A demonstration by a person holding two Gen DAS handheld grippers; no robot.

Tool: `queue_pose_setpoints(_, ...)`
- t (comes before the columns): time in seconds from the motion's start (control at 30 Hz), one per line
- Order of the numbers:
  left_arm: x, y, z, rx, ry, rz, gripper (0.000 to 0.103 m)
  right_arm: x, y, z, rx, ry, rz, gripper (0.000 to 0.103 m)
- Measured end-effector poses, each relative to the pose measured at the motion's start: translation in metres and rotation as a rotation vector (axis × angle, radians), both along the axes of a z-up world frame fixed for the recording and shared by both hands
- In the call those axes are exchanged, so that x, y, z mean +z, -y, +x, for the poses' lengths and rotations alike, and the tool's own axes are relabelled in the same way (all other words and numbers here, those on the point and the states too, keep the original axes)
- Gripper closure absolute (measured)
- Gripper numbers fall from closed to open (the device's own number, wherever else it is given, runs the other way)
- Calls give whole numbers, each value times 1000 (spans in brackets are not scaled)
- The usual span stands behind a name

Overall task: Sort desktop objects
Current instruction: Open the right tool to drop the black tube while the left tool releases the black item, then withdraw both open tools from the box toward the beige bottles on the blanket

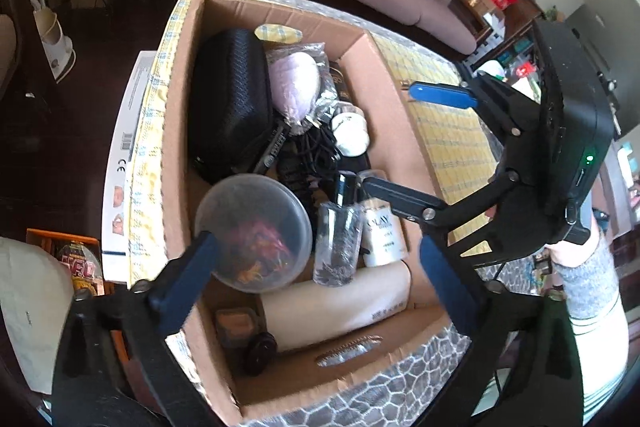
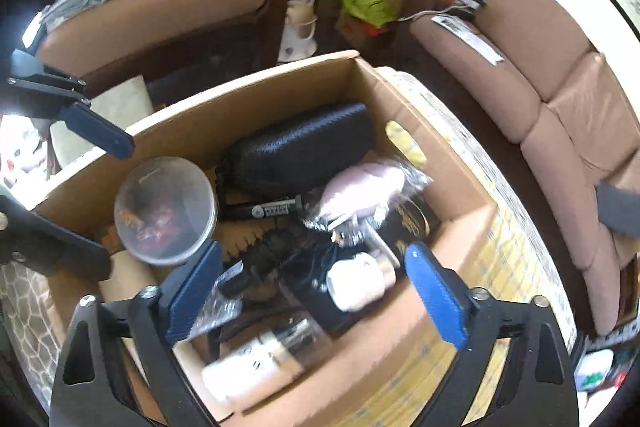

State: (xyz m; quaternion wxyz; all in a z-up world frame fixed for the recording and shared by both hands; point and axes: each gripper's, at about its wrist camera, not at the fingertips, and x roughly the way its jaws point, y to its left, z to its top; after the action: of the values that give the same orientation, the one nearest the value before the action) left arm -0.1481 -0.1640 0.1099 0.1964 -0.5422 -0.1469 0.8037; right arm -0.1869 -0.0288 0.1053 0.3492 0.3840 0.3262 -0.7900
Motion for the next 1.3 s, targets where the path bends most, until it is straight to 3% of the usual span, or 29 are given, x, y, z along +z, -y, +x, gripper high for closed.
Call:
queue_pose_setpoints(0.23,11,-13,22,-13,-13,-21,0,17,-28,27,-117,-1,-52,0)
queue_pose_setpoints(0.7,29,-51,53,-80,-50,-108,0,28,-72,80,-197,-27,-105,0)
queue_pose_setpoints(1.1,29,-96,31,-139,-88,-216,0,21,-120,81,-287,-17,-167,0)
queue_pose_setpoints(1.3,38,-145,-7,-214,-163,-305,0,11,-190,60,-465,36,-307,0)
